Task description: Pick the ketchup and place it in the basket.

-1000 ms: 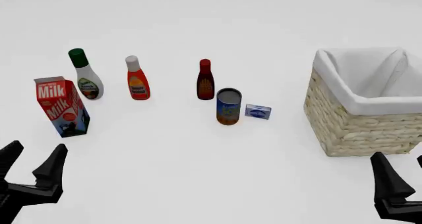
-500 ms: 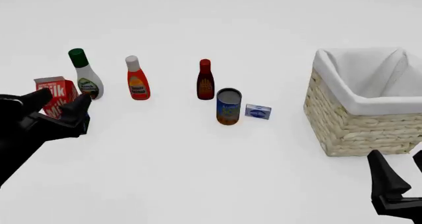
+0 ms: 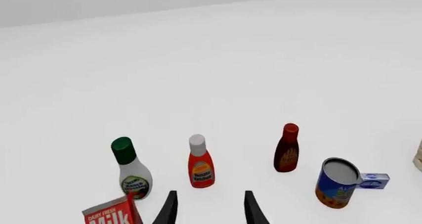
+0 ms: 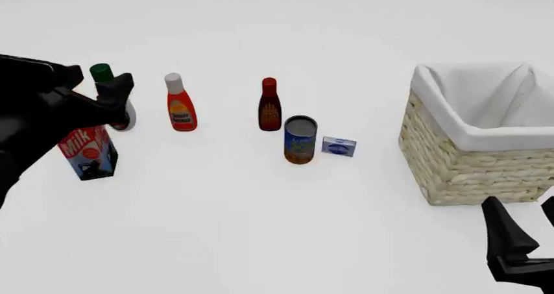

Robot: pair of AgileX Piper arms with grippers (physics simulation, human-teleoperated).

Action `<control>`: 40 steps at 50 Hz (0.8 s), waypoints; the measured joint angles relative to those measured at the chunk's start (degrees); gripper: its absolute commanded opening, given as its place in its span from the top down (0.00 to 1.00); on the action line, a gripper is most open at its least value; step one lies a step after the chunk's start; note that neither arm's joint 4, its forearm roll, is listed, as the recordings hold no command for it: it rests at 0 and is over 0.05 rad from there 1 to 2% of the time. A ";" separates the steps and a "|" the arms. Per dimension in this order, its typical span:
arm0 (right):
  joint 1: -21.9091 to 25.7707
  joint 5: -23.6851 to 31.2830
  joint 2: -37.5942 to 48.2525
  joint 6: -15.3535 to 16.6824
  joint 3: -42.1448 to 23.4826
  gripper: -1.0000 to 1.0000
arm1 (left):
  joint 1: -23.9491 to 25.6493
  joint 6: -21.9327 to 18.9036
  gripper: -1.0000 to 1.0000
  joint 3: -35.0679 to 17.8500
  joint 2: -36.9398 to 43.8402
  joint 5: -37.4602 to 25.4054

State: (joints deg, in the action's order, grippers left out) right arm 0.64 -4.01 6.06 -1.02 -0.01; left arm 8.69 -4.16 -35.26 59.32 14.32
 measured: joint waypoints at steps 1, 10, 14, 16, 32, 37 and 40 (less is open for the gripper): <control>0.00 0.18 -0.23 0.07 0.00 0.00 | -0.02 -0.18 0.00 -0.46 0.43 0.00; 0.23 1.46 -2.01 0.33 0.00 0.00 | -0.14 -1.03 0.00 -4.21 4.73 0.27; 0.21 1.77 -2.48 0.38 0.00 0.00 | -0.42 -1.01 0.00 -5.65 6.72 0.73; 0.20 1.88 -2.62 0.41 0.00 0.00 | -0.56 -0.92 0.00 -6.26 7.63 0.98; 0.12 2.05 -2.83 0.55 0.00 0.00 | -0.69 -1.22 0.00 -10.41 14.87 3.45; 0.10 1.86 -2.62 0.50 0.00 0.00 | -0.65 -1.36 0.00 -11.81 17.73 4.47; 0.11 1.62 -2.35 0.47 0.00 0.00 | -0.60 -1.36 0.00 -12.55 19.32 5.04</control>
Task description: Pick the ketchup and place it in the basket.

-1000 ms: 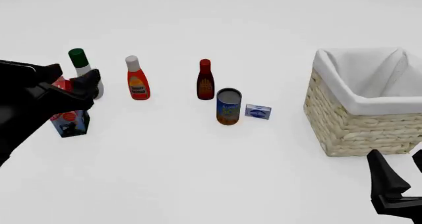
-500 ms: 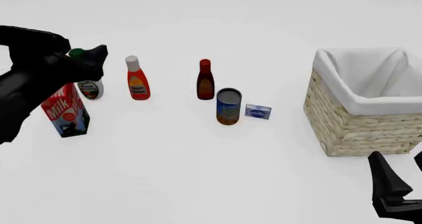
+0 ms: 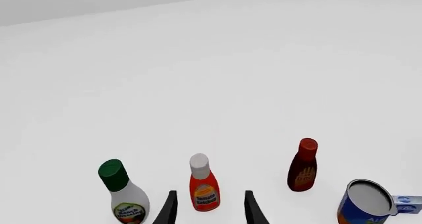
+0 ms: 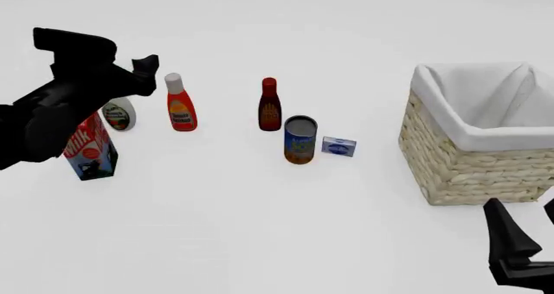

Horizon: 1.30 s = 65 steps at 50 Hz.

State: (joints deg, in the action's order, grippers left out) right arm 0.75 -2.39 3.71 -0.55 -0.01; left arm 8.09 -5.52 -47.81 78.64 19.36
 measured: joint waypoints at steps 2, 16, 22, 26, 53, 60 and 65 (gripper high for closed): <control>0.00 -0.16 0.20 -0.02 0.00 0.00 | 0.02 0.04 0.00 -0.47 0.95 0.30; 0.02 -1.36 1.70 -0.15 0.00 0.00 | 0.11 0.18 0.00 -3.80 6.75 1.83; 0.00 -1.87 2.37 -0.20 0.00 0.00 | 0.01 0.15 0.00 -5.24 9.08 2.35; 0.00 -2.28 2.89 -0.23 0.00 0.00 | -0.23 0.27 0.00 -6.12 10.51 2.68; 0.05 -5.05 6.70 -0.22 -0.03 0.00 | -1.66 1.20 0.00 -13.85 21.32 3.85; 0.00 -5.63 7.45 -0.14 -0.02 0.00 | -2.00 1.54 0.00 -15.75 23.82 4.00; -0.04 -6.15 8.09 -0.12 -0.02 0.00 | -2.18 1.86 0.00 -17.24 25.66 3.96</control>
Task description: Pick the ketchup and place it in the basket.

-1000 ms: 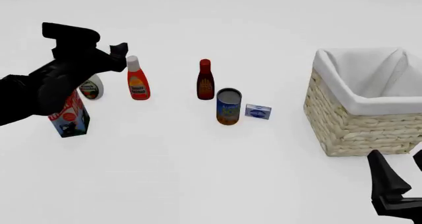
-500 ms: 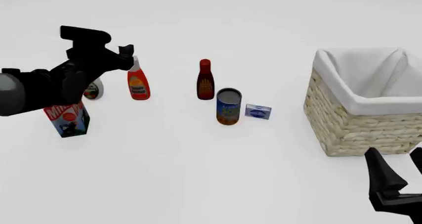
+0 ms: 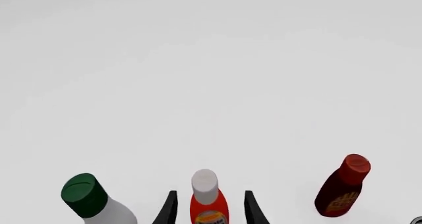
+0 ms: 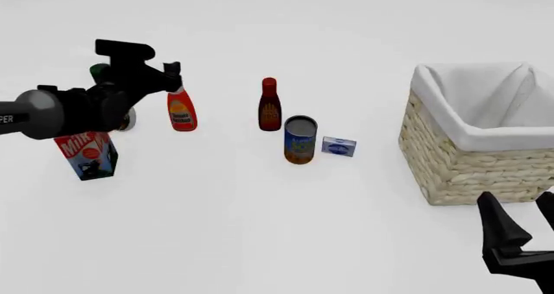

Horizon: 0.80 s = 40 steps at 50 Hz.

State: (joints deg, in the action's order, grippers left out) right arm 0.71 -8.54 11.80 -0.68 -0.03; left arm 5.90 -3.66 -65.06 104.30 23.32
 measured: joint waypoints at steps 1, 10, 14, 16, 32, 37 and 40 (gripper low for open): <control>-0.01 -0.07 0.09 0.00 0.00 0.00 | -0.03 0.05 0.00 -0.24 0.32 0.00; -0.09 -0.44 0.51 -0.08 0.01 0.00 | -0.31 0.24 0.00 -2.53 3.10 -0.14; -0.11 -0.41 0.48 -0.13 0.01 0.00 | -0.38 0.27 0.00 -3.38 4.11 -0.18; -0.11 -0.38 0.44 -0.16 0.01 0.00 | -0.41 0.28 0.00 -3.77 4.60 -0.17; -0.07 -0.36 0.54 -0.59 0.02 0.00 | -0.76 0.26 0.00 -6.40 7.48 -0.30; -0.05 -0.32 0.56 -0.70 0.02 0.00 | -0.85 0.27 0.00 -7.01 8.09 -0.36; -0.03 -0.35 0.62 -0.75 0.02 0.00 | -0.92 0.29 0.00 -7.37 8.43 -0.39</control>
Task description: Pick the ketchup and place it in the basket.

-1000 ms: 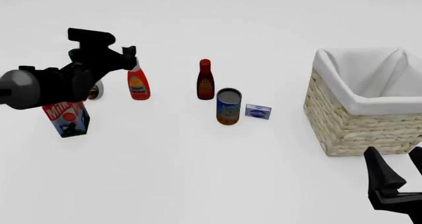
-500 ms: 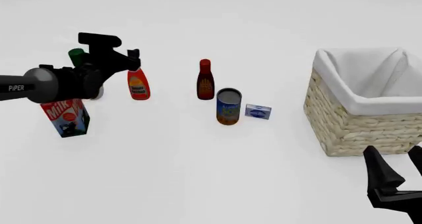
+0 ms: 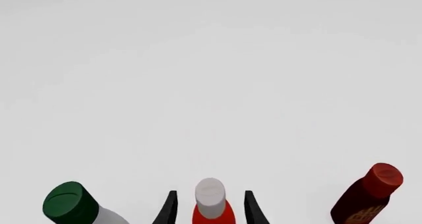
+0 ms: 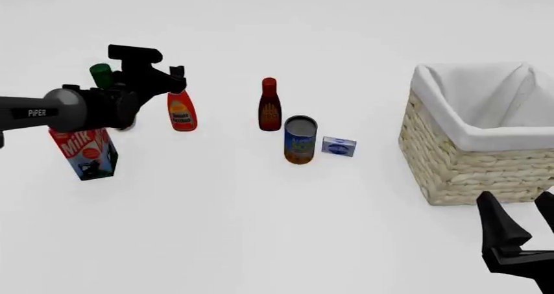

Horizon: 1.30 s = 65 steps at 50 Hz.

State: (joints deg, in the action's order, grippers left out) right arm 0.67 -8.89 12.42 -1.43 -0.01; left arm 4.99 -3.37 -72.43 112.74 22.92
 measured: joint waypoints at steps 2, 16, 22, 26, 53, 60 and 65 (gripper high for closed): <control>0.01 0.01 0.00 -0.03 0.00 0.00 | -0.05 0.06 0.00 -0.25 0.27 -0.03; -0.03 -0.83 1.01 -0.24 0.00 0.00 | -0.37 0.52 0.00 -1.94 2.41 -0.23; -0.08 -1.01 1.22 -0.40 0.00 0.00 | -0.39 1.25 0.00 -2.68 3.25 -0.57; -0.08 -0.88 1.03 -0.64 0.00 0.00 | -0.33 1.78 0.00 -3.20 3.78 -0.83; -0.03 -1.18 1.23 -1.50 0.00 0.00 | -0.03 2.78 0.00 -6.00 6.57 -1.84; -0.03 -1.55 1.66 -1.58 0.00 0.00 | 0.04 2.81 0.00 -6.49 7.23 -1.92; -0.03 -1.74 1.88 -1.60 0.00 0.00 | 0.06 2.84 0.00 -6.80 7.69 -1.95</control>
State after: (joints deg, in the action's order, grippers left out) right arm 0.64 -10.63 14.30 -3.03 -0.01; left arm 5.05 -0.53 -79.23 120.42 20.98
